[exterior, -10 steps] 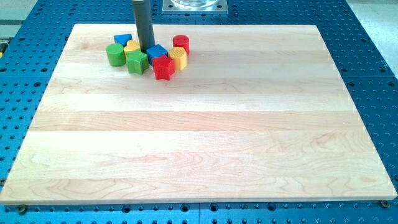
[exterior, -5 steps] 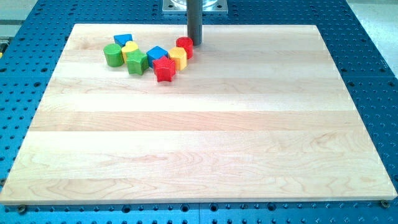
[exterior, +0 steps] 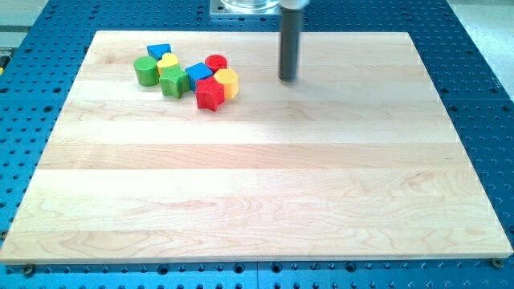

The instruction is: Push the green circle into the heart

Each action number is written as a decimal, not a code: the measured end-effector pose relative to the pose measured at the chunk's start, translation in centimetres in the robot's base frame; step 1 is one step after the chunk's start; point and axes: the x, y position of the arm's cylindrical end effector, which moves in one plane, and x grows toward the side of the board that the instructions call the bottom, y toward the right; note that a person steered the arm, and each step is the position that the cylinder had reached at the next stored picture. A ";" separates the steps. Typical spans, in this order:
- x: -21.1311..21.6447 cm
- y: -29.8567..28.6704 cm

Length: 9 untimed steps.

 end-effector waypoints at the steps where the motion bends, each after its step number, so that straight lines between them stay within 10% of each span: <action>1: 10.5 -6.5; 2: 17.0 -20.2; 4: 4.6 -32.8; 6: -2.3 -28.8; 9: -0.9 -23.4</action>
